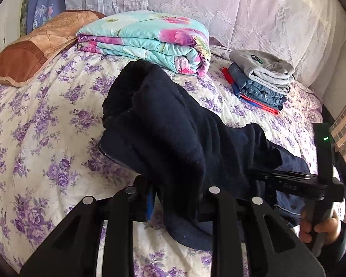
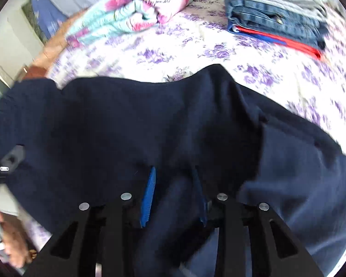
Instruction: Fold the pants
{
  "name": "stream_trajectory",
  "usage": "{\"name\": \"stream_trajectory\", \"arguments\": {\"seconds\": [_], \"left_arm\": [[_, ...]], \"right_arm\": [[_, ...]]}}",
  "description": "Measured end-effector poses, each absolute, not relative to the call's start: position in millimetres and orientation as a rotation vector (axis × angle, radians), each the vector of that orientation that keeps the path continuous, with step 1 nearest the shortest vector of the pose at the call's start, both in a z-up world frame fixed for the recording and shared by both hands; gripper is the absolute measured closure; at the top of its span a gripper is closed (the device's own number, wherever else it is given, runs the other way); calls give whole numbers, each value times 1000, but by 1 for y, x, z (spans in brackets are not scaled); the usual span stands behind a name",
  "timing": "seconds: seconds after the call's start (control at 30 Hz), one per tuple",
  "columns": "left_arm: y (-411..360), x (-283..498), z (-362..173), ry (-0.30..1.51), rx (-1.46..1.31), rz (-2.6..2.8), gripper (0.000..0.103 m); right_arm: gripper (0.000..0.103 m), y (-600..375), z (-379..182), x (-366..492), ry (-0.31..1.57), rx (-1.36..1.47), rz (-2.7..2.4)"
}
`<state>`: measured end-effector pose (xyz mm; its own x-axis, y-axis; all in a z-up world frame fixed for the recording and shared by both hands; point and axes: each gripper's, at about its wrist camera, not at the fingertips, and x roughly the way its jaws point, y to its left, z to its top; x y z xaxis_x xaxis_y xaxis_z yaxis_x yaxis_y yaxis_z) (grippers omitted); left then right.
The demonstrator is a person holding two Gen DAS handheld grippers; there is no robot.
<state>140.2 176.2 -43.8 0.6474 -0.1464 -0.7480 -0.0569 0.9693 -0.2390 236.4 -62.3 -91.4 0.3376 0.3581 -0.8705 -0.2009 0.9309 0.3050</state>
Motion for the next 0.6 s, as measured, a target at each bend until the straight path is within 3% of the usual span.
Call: {"name": "stream_trajectory", "arguments": {"seconds": [0.2, 0.4, 0.6], "left_arm": [[121, 127, -3, 799, -64, -45, 80], [3, 123, 26, 762, 122, -170, 80], [-138, 127, -15, 918, 251, -476, 80]], "right_arm": [[63, -173, -48, 149, 986, 301, 291], [63, -284, -51, 67, 907, 479, 152], [63, -359, -61, 10, 857, 592, 40]]}}
